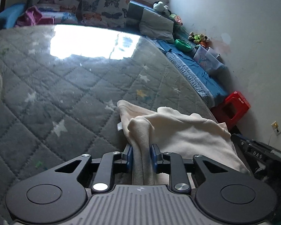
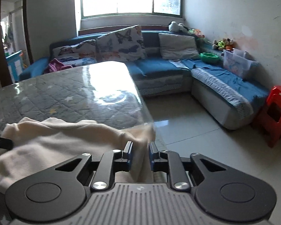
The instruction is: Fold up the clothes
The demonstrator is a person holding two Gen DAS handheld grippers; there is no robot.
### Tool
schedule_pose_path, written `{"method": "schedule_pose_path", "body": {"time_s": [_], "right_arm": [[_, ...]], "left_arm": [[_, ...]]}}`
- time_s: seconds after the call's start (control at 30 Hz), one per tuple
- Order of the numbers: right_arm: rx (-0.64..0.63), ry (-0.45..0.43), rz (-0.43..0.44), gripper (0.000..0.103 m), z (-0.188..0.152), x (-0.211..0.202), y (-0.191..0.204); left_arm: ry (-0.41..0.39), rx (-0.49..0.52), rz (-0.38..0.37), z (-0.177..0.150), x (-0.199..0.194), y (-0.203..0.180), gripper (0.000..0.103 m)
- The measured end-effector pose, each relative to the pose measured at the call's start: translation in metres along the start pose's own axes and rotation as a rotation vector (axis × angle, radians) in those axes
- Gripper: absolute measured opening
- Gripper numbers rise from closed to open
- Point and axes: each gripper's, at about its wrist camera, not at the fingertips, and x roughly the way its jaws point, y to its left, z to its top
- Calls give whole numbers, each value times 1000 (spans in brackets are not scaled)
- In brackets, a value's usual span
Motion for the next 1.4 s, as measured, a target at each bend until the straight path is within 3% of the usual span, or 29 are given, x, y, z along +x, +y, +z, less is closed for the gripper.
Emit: {"method": "schedule_pose_path", "body": {"time_s": [0.13,0.33,0.77,1.1,1.4], "right_arm": [[16,-27,39,16,5,-6,-1],[35,-9,126,16,9,9,12],[58,26,143,17,7,44,35],[-5,-2,150,21,4,15,46],[-74,-35,184,22,-26,-47,63]], "left_arm": [[-42,37,40,3,-10,-3,28],[-78,75,4,14,-13,-15,26],[-5,113,-26,30,45,-36,21],[-20,124,-30,19,34,-43,23],[-50,250,-98,-21,-8,-71,23]]}}
